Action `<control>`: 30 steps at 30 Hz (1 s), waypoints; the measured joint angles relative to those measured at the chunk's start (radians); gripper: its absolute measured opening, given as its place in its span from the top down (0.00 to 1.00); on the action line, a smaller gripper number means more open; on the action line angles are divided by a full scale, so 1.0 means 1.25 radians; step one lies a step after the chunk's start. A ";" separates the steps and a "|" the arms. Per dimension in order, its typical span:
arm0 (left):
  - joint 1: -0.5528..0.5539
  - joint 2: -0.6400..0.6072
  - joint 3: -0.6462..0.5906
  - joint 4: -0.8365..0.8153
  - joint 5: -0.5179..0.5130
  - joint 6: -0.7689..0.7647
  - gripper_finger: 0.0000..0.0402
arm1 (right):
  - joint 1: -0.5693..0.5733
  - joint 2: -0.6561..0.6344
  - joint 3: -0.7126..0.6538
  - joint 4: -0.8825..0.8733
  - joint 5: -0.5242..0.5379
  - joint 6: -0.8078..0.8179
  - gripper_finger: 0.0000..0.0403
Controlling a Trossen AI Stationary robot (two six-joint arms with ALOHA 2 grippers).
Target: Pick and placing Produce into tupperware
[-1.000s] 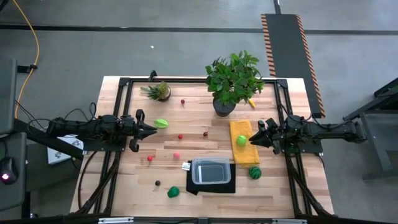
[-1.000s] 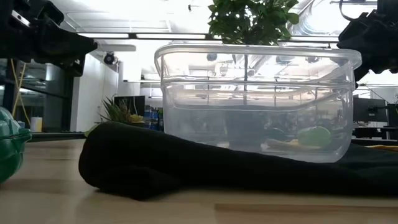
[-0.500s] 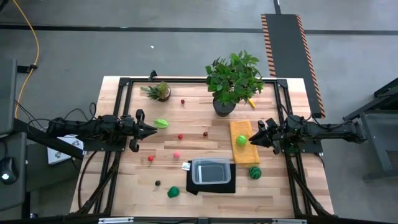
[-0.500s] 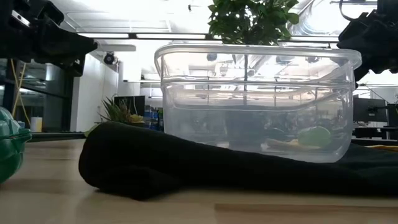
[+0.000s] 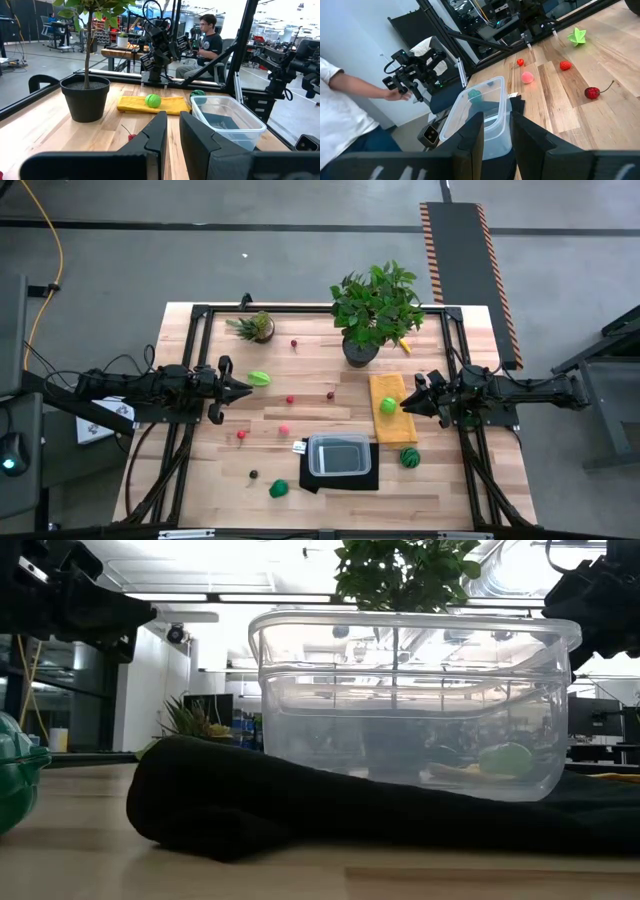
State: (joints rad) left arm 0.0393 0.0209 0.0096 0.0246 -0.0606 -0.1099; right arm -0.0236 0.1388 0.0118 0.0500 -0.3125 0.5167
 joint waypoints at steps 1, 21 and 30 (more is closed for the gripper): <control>0.000 0.000 0.000 0.000 0.000 0.000 0.90 | 0.000 0.000 0.000 0.000 0.000 0.000 0.79; 0.000 0.000 0.000 0.001 0.000 0.000 0.90 | 0.000 0.000 0.000 0.000 0.000 0.000 0.79; 0.000 0.000 0.000 0.021 -0.016 -0.088 0.90 | 0.000 0.000 -0.001 0.079 0.078 0.169 0.79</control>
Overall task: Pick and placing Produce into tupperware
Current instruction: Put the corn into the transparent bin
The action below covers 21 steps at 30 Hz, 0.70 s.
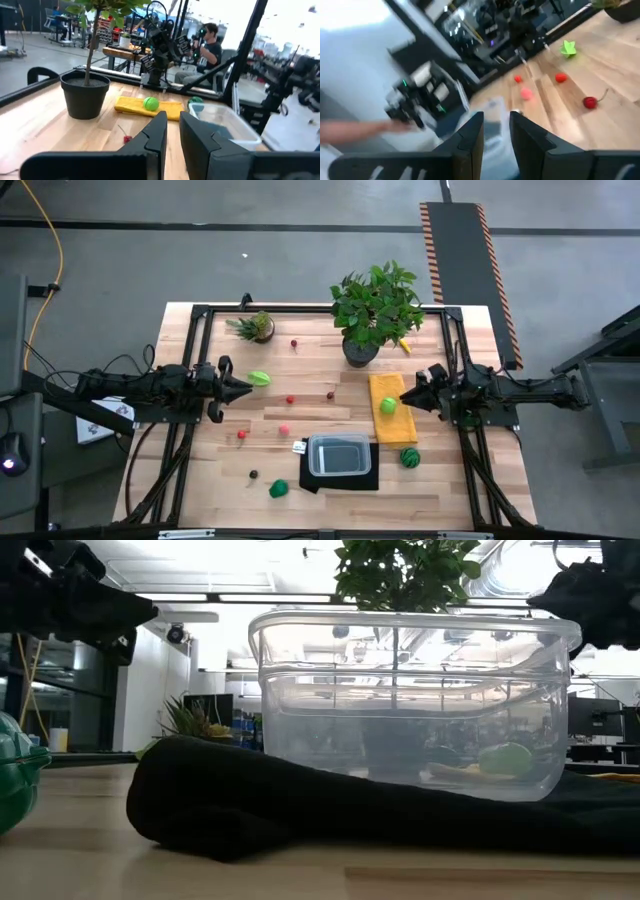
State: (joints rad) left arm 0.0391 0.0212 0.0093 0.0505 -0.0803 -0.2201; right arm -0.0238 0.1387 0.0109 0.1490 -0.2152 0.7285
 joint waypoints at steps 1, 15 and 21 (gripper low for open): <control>0.000 0.000 0.000 0.007 0.000 -0.026 0.90 | 0.000 0.000 0.000 0.014 0.002 0.047 0.79; 0.000 0.000 0.000 0.105 -0.008 -0.623 0.90 | -0.001 0.000 0.000 0.093 0.419 0.507 0.79; 0.000 0.000 0.000 0.105 -0.014 -0.626 0.90 | -0.002 -0.001 0.000 0.388 0.612 0.231 0.79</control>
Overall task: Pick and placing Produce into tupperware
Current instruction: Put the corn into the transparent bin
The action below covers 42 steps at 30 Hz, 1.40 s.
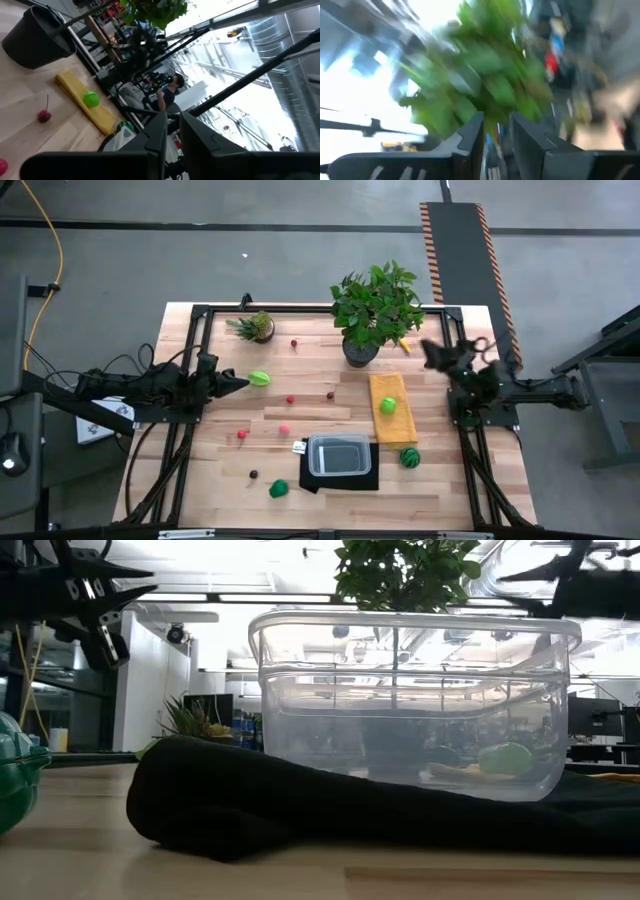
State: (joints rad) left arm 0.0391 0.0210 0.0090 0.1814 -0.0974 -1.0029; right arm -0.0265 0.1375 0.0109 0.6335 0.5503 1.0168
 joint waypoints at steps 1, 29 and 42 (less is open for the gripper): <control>0.000 0.000 0.000 0.000 -0.001 0.000 0.90 | 0.000 0.000 0.000 0.041 0.024 -0.053 0.79; 0.000 0.000 0.000 -0.004 -0.001 0.002 0.90 | 0.001 0.109 0.801 -1.093 0.321 -0.474 0.79; 0.000 0.000 0.000 -0.004 -0.001 0.001 0.90 | 0.001 0.480 1.312 -1.690 0.236 -0.313 0.79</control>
State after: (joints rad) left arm 0.0391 0.0212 0.0093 0.1764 -0.0982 -1.0012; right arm -0.0254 0.7374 1.6504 -1.4790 0.8450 0.6259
